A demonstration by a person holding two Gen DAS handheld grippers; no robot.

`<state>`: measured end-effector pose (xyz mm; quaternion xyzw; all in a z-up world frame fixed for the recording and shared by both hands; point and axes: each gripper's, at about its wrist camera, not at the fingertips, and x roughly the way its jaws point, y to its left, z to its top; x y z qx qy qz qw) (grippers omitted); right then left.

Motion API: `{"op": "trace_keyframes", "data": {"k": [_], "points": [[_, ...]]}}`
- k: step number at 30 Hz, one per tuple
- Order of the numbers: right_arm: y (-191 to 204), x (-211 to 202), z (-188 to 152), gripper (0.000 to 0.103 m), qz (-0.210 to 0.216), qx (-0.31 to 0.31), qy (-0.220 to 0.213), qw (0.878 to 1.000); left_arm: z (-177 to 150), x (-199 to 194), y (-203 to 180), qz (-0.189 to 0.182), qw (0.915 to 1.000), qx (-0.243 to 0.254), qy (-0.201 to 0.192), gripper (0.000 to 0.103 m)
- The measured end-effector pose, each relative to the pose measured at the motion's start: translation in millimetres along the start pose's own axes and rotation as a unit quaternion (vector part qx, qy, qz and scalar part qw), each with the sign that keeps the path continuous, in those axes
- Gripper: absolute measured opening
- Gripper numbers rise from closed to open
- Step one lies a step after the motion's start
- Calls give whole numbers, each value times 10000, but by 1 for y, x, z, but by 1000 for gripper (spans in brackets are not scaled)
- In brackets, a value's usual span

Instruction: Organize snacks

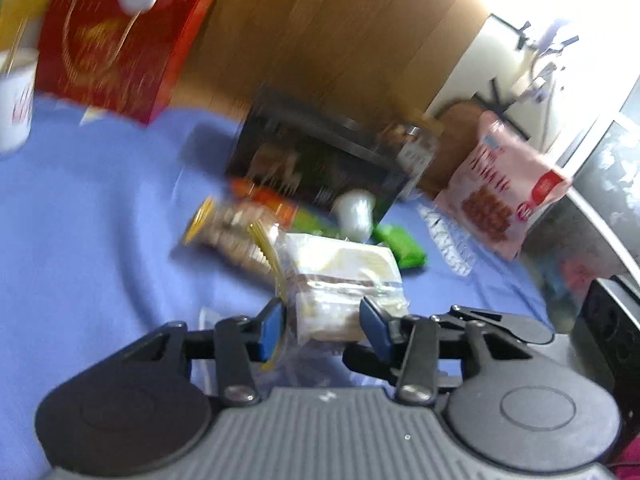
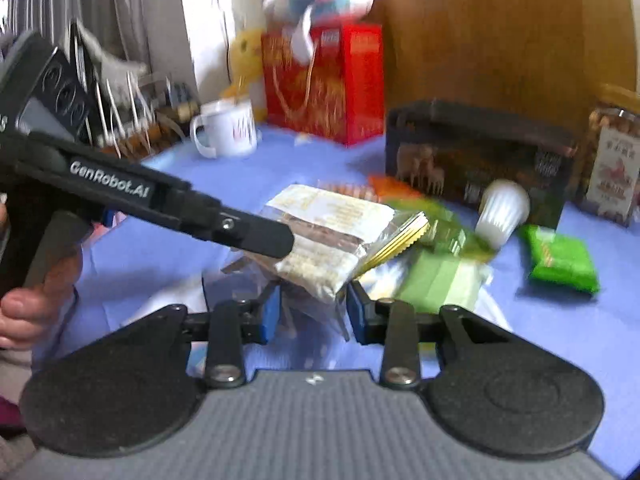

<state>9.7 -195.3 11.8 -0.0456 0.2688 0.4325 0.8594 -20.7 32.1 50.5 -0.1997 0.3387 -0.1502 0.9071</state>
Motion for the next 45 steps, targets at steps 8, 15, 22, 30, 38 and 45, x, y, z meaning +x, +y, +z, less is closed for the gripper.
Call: {"op": "trace_keyframes", "data": {"k": [8, 15, 22, 30, 38, 45], "points": [[-51, 5, 55, 39, -462, 201, -844, 9952, 79, 39, -32, 33, 9972, 397, -633, 43], [-104, 38, 91, 39, -917, 618, -965, 9892, 131, 106, -43, 206, 9953, 565, -755, 43], [-132, 54, 90, 53, -1099, 1027, -755, 9857, 131, 150, -40, 406, 9951, 727, -525, 50], [-160, -5, 60, 53, -1225, 1620, -1097, 9730, 109, 114, -37, 35, 9959, 636, -647, 53], [-181, 0, 6, 56, -1267, 2358, -58, 9635, 53, 107, -39, -315, 9988, 338, -129, 53], [-130, -4, 0, 47, -808, 1450, 66, 9861, 25, 100, -30, -274, 9994, 129, 182, 53]]}}
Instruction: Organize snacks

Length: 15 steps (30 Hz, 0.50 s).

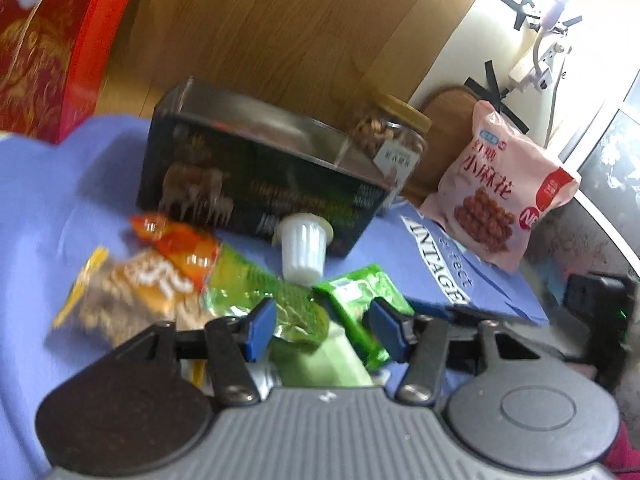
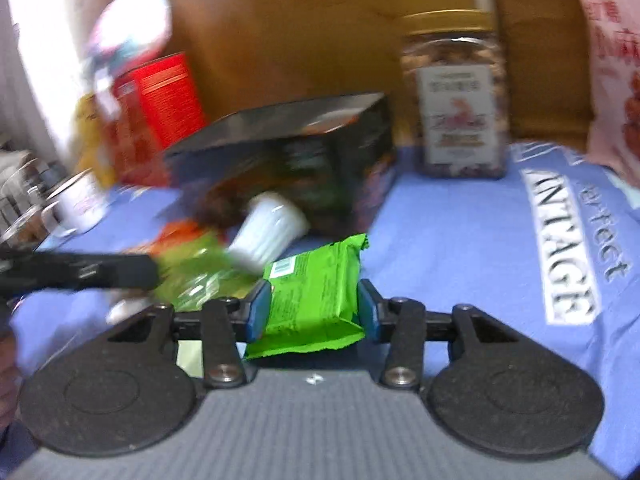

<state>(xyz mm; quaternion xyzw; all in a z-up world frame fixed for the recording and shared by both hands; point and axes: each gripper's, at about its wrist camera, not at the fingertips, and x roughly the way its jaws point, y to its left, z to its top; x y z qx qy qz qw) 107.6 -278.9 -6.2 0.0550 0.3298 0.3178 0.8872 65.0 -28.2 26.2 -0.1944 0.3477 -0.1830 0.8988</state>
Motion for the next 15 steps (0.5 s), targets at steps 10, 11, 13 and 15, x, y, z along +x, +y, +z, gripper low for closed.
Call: {"op": "trace_keyframes", "data": {"k": [10, 11, 13, 15], "points": [[22, -58, -53, 62, 475, -323, 50, 9983, -7, -4, -38, -494, 9976, 433, 227, 53], [26, -61, -56, 71, 353, -490, 43, 9982, -8, -1, -43, -546, 9970, 439, 313, 55], [36, -63, -60, 73, 74, -899, 36, 9959, -11, 7, -49, -533, 9964, 478, 444, 63], [37, -57, -59, 73, -90, -1194, 72, 9928, -15, 15, -54, -292, 9965, 559, 547, 69]]}}
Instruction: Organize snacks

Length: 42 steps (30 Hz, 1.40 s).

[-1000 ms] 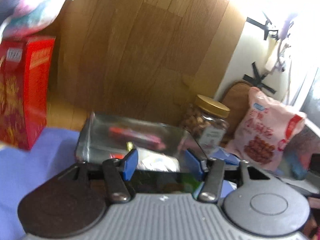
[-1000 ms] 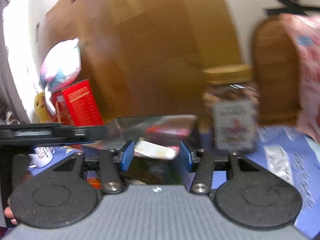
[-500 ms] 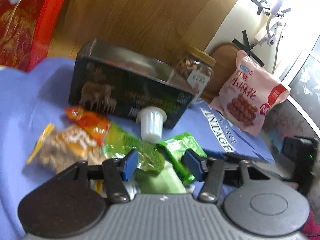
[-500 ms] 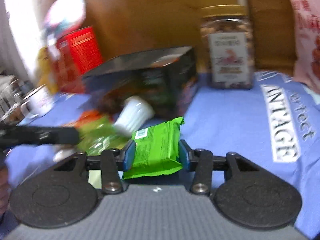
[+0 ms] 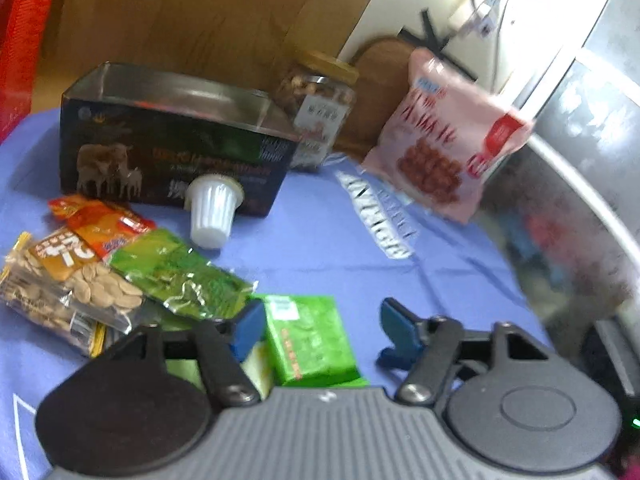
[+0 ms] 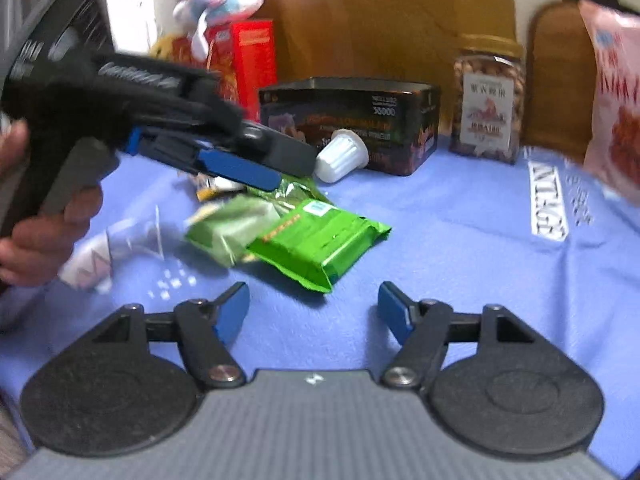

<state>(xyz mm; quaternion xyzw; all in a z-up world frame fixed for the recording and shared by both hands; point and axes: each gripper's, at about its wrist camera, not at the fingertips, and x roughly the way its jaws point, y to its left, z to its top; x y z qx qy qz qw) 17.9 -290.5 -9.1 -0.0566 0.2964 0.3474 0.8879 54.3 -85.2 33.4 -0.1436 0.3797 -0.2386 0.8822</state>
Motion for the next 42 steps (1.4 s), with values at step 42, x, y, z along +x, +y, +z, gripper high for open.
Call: {"op": "trace_keyframes", "data": {"k": [42], "points": [[-43, 91, 125, 61, -479, 651, -1557, 9845, 109, 8, 58, 3012, 9410, 662, -1396, 57]]}}
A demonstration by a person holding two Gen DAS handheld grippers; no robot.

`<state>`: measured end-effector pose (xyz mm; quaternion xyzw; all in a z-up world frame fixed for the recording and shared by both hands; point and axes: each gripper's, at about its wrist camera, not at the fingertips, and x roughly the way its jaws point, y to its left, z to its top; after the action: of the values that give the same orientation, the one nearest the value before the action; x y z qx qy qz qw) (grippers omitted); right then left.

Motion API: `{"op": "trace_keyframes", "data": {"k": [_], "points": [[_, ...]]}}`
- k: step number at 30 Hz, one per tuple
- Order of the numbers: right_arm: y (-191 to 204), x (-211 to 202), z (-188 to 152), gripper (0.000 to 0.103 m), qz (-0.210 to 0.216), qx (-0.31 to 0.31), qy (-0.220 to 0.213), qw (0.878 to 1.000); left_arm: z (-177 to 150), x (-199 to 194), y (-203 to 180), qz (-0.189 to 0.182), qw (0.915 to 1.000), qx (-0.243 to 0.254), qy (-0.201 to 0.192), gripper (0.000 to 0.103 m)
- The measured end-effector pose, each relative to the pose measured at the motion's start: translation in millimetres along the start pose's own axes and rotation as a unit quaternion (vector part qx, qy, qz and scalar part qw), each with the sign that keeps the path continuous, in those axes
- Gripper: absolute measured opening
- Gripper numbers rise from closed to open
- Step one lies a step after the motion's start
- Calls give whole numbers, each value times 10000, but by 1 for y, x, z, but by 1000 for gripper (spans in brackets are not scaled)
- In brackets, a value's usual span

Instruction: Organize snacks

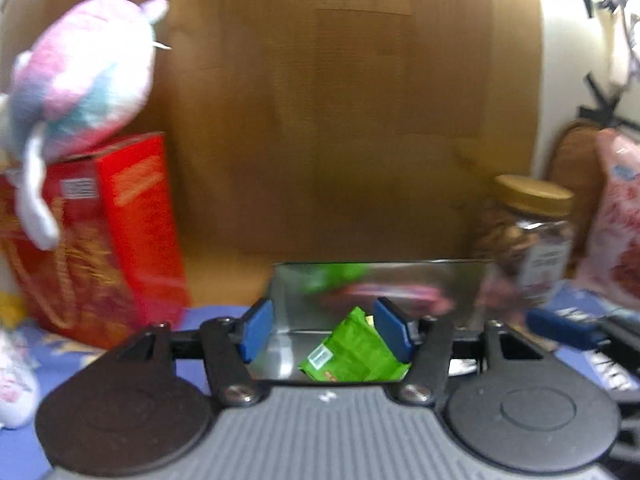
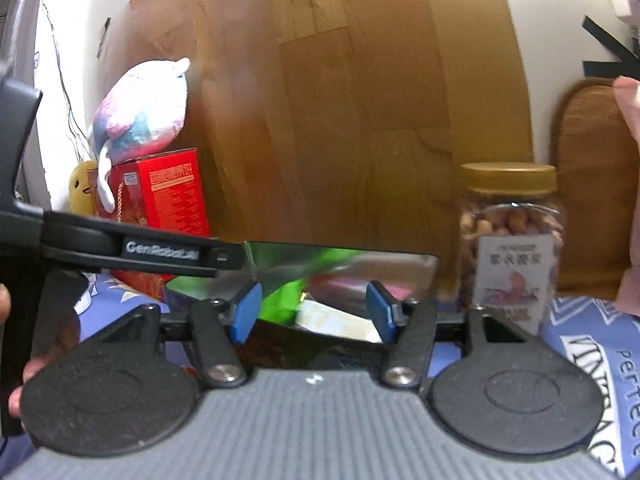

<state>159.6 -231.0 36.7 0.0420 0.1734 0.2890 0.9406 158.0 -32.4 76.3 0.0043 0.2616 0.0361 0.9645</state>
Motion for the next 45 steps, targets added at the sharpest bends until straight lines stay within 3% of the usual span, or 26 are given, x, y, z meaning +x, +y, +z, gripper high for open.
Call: {"op": "trace_keyframes", "data": {"k": [3, 5, 10, 13, 16, 20, 27, 31, 36, 45], "points": [[-2, -8, -2, 61, 69, 150, 125, 9998, -10, -8, 6, 434, 9988, 194, -117, 61], [1, -18, -5, 61, 7, 76, 28, 10000, -17, -15, 9, 756, 9964, 308, -220, 70], [9, -46, -20, 62, 191, 199, 236, 9993, -35, -27, 17, 1112, 9927, 442, -136, 70], [16, -54, -33, 62, 588, 407, 631, 9954, -51, -40, 23, 1280, 9909, 425, -21, 70], [37, -59, -49, 65, 804, 174, 903, 9925, -67, -53, 31, 1286, 9913, 260, 139, 70], [72, -61, -66, 73, 673, -578, 1088, 9901, -79, -64, 42, 1334, 9907, 95, 253, 70], [91, -58, -78, 85, 299, -1131, 1412, 9830, -80, -73, 47, 1382, 9901, 23, 261, 71], [69, -67, -79, 84, -71, -786, 1375, 9873, -79, -77, 37, 1209, 9923, 119, 234, 72], [37, -72, -79, 83, -32, 4, 1395, 9902, -75, -78, 11, 970, 9944, 392, 162, 73], [37, -76, -81, 82, 35, 8, 1342, 9910, -68, -67, -23, 793, 9941, 715, 171, 74]]}}
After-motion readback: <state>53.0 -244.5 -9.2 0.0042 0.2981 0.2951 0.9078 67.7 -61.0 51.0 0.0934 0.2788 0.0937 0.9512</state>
